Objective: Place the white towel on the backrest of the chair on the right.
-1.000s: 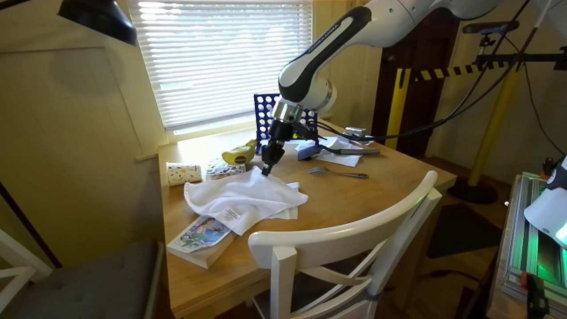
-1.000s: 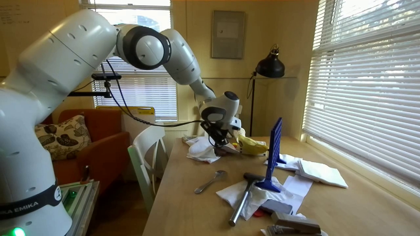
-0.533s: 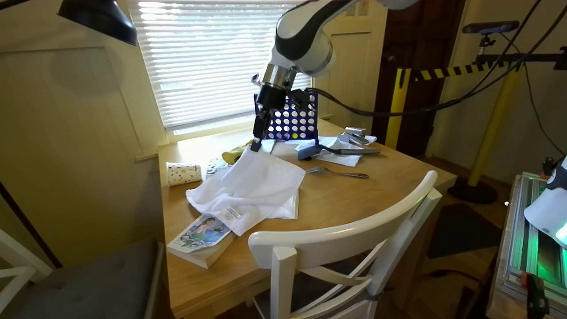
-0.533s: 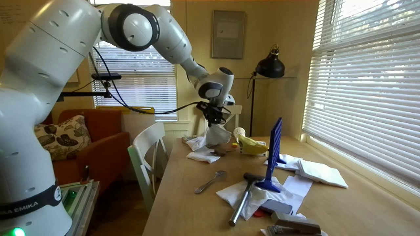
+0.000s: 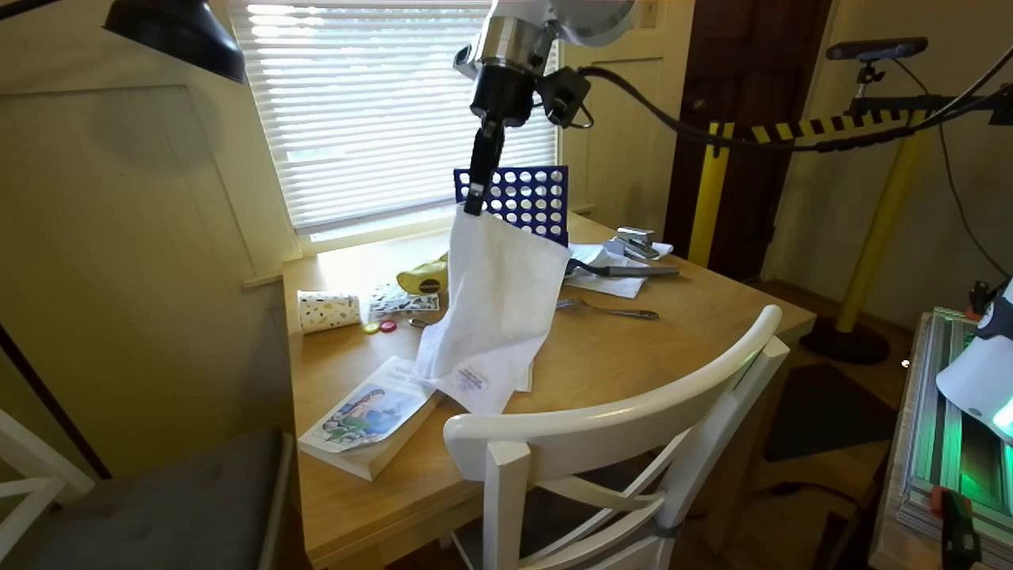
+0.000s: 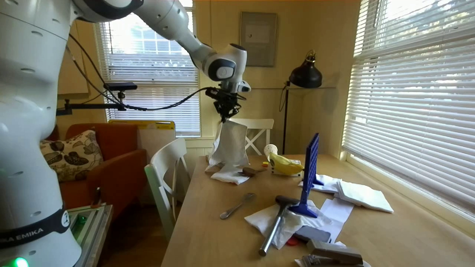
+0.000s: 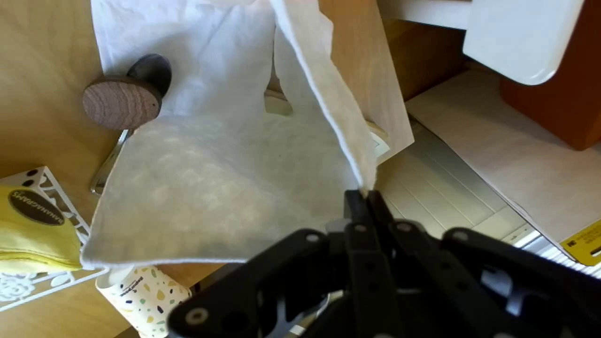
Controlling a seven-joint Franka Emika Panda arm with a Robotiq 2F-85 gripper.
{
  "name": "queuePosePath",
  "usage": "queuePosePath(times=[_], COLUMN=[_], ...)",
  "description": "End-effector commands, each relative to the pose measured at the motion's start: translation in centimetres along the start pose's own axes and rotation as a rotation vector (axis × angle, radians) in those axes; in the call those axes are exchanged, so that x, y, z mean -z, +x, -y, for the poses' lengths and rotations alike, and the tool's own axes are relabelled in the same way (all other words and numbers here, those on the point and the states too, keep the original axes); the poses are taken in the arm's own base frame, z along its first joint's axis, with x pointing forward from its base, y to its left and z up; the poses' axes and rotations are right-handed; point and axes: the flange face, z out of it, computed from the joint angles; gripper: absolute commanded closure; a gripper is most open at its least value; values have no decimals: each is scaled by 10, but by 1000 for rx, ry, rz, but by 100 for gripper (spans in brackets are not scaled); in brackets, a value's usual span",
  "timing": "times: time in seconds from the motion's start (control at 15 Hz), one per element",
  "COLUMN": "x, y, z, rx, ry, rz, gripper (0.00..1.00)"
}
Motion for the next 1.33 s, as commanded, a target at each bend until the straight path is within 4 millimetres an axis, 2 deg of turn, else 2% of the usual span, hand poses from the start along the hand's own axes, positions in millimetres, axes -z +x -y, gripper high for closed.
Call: queuePosePath(times=[0.0,0.4,0.53,0.67,0.8,0.87,0.93,1.27], x=[16,-12,-17,-18,-13,-24,-24,-25], y=[-14,-40,-49,-52,-48,-50,-49,-50], z=[32,76,88,98,108,99,102,99], rx=[-140,-291,-328,-352,-402,-362,-364,-368], ry=[-64,-83,-79,-85,-104,-65,-66,-67], rz=[103,412,505,537,498,518,517,519], gripper=[99,99,99,99,99,99,97,99])
